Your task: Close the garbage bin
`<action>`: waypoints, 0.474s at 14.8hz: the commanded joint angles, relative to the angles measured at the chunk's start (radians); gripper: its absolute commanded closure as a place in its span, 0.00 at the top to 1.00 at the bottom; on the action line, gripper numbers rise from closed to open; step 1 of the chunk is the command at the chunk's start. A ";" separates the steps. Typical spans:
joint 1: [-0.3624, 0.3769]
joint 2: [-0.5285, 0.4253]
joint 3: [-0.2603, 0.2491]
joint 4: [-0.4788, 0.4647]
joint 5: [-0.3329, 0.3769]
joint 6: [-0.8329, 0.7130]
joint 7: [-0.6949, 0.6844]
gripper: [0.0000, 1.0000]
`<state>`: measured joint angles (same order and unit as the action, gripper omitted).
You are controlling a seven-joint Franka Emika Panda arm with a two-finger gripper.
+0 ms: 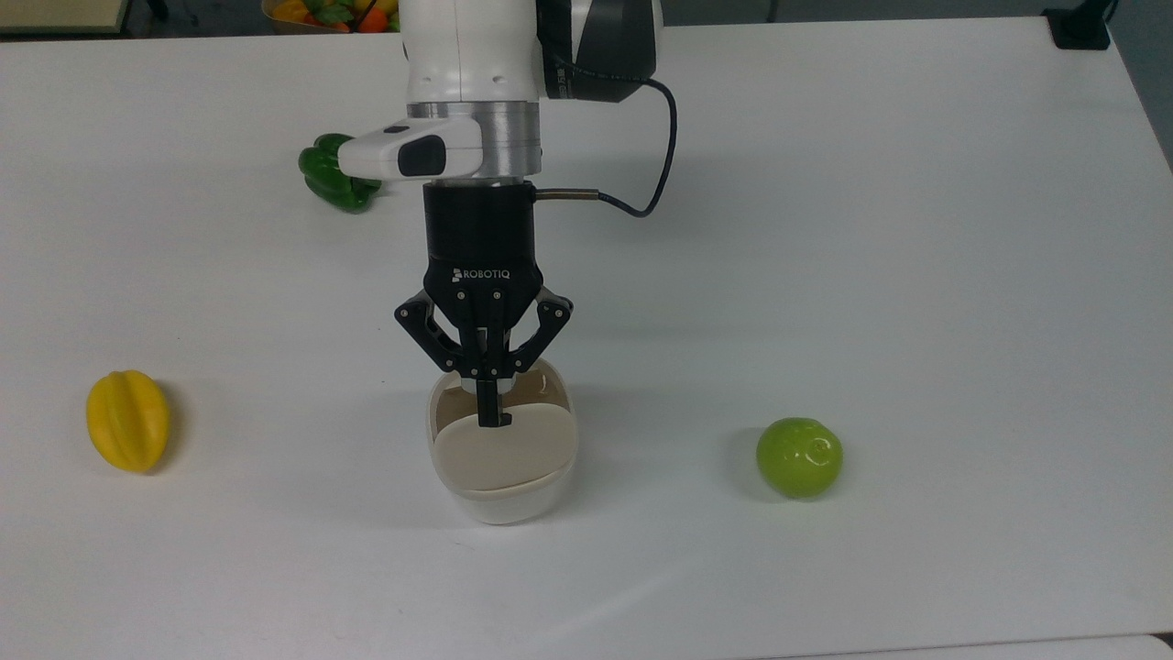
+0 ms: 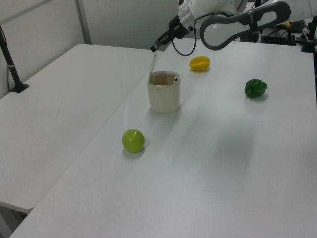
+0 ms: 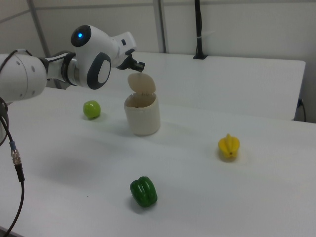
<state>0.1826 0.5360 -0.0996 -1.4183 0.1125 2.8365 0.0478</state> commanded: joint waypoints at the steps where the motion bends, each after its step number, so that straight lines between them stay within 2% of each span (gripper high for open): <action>1: 0.011 -0.001 -0.009 -0.007 -0.008 0.012 -0.013 0.00; 7: 0.002 -0.014 -0.009 -0.063 -0.007 -0.006 -0.049 0.00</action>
<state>0.1827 0.5419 -0.1022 -1.4350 0.1124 2.8365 0.0284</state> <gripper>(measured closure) 0.991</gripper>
